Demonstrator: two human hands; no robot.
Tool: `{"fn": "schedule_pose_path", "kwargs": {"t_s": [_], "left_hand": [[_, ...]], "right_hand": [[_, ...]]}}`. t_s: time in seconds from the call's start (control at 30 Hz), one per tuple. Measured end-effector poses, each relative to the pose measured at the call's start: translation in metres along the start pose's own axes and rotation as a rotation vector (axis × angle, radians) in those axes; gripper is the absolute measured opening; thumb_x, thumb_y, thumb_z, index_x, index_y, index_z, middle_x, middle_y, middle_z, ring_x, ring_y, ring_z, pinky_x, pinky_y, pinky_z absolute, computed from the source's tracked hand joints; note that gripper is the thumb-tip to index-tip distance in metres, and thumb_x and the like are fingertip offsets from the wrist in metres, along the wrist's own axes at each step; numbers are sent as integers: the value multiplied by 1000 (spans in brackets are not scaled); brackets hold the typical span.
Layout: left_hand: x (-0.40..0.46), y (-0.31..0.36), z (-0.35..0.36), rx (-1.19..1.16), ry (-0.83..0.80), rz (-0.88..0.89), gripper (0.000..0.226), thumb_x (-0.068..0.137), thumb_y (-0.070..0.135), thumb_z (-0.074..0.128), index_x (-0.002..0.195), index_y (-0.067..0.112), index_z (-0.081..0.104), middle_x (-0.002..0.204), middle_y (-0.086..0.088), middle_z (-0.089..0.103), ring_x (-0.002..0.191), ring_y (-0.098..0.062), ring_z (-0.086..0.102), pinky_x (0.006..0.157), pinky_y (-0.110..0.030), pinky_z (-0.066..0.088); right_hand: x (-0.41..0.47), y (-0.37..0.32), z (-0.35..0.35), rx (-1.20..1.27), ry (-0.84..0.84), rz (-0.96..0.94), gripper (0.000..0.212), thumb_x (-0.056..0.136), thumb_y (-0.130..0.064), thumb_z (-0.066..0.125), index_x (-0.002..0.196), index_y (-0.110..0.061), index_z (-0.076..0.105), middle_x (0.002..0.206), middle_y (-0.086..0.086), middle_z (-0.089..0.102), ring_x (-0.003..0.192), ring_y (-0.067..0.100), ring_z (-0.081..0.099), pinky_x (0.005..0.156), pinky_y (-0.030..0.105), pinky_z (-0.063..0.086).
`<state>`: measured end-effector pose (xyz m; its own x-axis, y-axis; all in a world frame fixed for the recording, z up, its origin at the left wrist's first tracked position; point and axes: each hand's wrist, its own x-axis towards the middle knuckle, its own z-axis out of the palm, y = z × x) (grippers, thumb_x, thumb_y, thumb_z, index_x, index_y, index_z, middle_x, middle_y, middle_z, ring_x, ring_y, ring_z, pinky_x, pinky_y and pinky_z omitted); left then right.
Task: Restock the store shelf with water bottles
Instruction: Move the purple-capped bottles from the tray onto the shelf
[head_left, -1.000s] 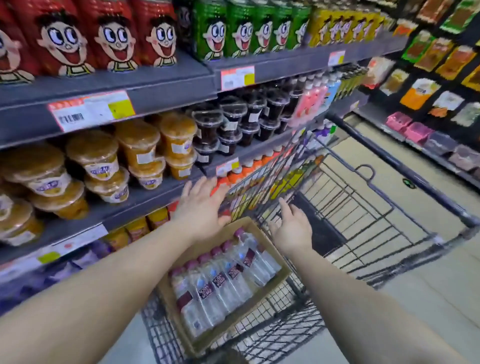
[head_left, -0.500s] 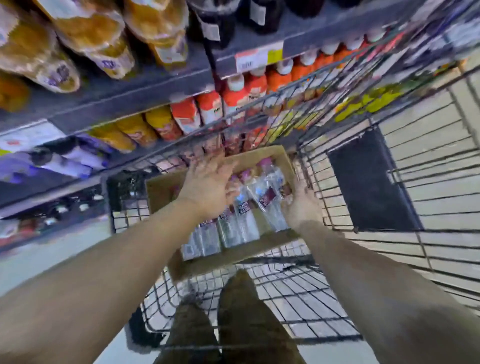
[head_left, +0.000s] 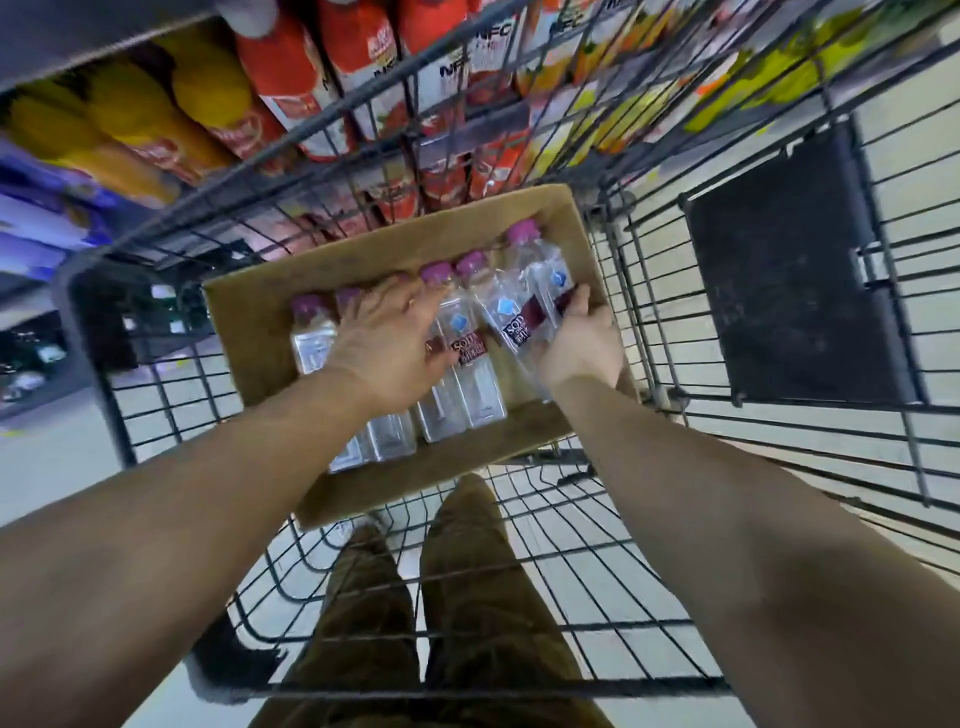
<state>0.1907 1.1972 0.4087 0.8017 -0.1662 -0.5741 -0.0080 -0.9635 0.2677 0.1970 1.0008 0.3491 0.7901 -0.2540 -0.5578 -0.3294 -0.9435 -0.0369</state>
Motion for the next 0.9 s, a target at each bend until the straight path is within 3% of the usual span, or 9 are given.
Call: {"fn": "schedule_pose_path", "kwargs": {"t_s": [0.13,0.23,0.33,0.5,0.63,0.73,0.83,0.9], "left_hand": [[-2,-6,3,-45,12,19,76,90,50,57,152,27,21,160,-6,24,147,-28,19,119,-43,16],[-7,-11,4,-69,13,23,76,90,50,57,153,28,20,159,-7,26,145,-30,22,117,-41,16],[-11,-19,6,-96,6,6,74,90,50,56,152,25,24,157,-8,31,143,-30,25,118,-40,18],[-16,-17,0,-265,-56,-89,72,90,48,60,150,21,30,155,-9,33,142,-29,28,116,-36,21],[-12,-21,2,-482,-74,-166,87,73,66,64,144,21,40,144,-4,49,132,-25,45,110,-36,35],[-13,-25,3,-816,-54,-251,71,74,45,79,132,16,52,128,4,59,117,-15,56,99,-26,41],[-17,-30,9,-1094,-19,-301,62,71,27,85,126,15,58,116,0,70,106,-16,66,95,-33,51],[-21,-35,13,-1256,-2,-335,66,64,23,88,123,12,60,110,-5,72,104,-22,69,93,-40,54]], "right_hand": [[3,-1,-1,-21,24,12,71,81,-46,69,132,-5,41,128,18,45,116,33,47,93,40,43],[-3,-5,-1,173,-36,73,72,81,-38,73,133,-8,34,130,15,46,114,33,50,84,39,43],[-9,-7,-1,393,-95,111,61,84,-30,71,129,-11,35,114,9,60,96,27,61,69,31,39],[-41,-24,-3,533,-13,0,48,79,-35,74,119,-19,52,97,-5,62,83,14,55,72,23,38],[-70,-54,-3,583,8,-136,45,78,-33,73,119,-27,55,91,-13,63,82,8,56,71,22,40],[-83,-69,0,589,36,-225,51,80,-26,68,126,-30,48,98,-8,67,92,15,63,73,26,46],[-96,-83,-3,564,110,-289,52,80,-23,67,129,-25,49,110,-1,66,102,22,62,81,31,48],[-98,-84,-6,580,52,-363,59,79,-27,71,133,-23,47,121,0,62,111,21,59,88,31,46]]}}
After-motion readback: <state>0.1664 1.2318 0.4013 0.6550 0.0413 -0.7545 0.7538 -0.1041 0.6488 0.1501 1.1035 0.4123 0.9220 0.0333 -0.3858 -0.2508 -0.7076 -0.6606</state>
